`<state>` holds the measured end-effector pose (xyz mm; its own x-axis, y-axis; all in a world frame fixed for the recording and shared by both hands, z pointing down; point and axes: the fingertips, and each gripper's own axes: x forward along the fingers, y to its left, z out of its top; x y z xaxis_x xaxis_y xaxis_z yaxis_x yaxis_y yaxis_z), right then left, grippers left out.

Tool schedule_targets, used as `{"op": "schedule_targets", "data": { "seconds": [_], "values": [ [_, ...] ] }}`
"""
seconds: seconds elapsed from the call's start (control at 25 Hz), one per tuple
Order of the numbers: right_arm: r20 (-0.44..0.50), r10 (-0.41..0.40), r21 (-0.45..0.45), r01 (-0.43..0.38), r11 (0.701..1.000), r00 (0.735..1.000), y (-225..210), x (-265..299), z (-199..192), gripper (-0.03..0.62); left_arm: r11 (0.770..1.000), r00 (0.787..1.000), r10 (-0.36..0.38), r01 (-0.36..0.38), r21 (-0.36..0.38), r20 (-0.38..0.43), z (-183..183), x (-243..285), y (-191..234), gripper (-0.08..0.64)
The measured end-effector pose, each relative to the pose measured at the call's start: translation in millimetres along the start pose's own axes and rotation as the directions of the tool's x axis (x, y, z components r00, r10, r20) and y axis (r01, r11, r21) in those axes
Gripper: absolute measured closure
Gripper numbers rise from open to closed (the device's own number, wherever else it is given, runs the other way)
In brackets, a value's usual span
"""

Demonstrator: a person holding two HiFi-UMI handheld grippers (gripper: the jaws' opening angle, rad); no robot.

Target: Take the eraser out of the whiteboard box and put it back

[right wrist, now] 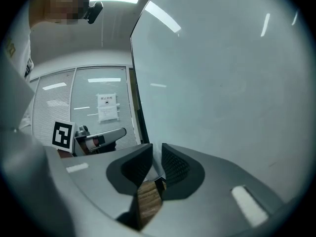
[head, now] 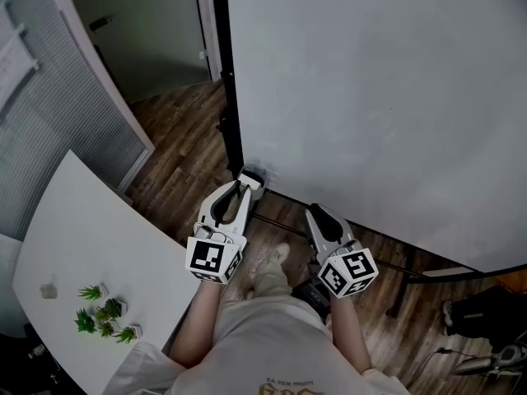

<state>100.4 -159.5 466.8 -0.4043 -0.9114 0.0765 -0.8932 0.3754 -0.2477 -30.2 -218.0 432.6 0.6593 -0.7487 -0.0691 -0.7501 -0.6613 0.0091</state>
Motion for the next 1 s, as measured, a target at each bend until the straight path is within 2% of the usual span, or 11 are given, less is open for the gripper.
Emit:
{"op": "schedule_targets", "data": {
  "seconds": [0.08, 0.12, 0.24, 0.52, 1.0],
  "values": [
    [-0.002, -0.004, -0.015, 0.004, 1.0, 1.0, 1, -4, 0, 0.58, 1.0, 1.0, 0.019, -0.019, 0.013, -0.009, -1, -3, 2, 0.541],
    [-0.003, 0.0, -0.02, 0.0, 1.0, 1.0, 2, -6, 0, 0.58, 0.999, 0.999, 0.027, -0.027, 0.021, -0.019, -2, -3, 2, 0.561],
    [-0.005, 0.012, -0.026, -0.012, 1.0, 1.0, 5, -10, -2, 0.581, 0.999, 0.998, 0.034, -0.032, 0.035, -0.047, -6, -5, 2, 0.561],
    [-0.036, 0.048, -0.053, -0.05, 0.997, 0.998, 9, -9, -1, 0.581, 0.999, 0.998, 0.037, -0.035, 0.035, -0.053, -4, -3, 1, 0.561],
    [-0.045, 0.039, -0.05, -0.041, 0.998, 0.998, 5, -7, -4, 0.581, 0.999, 0.997, 0.027, -0.026, 0.024, -0.072, -11, -1, 2, 0.561]
  ]
}}
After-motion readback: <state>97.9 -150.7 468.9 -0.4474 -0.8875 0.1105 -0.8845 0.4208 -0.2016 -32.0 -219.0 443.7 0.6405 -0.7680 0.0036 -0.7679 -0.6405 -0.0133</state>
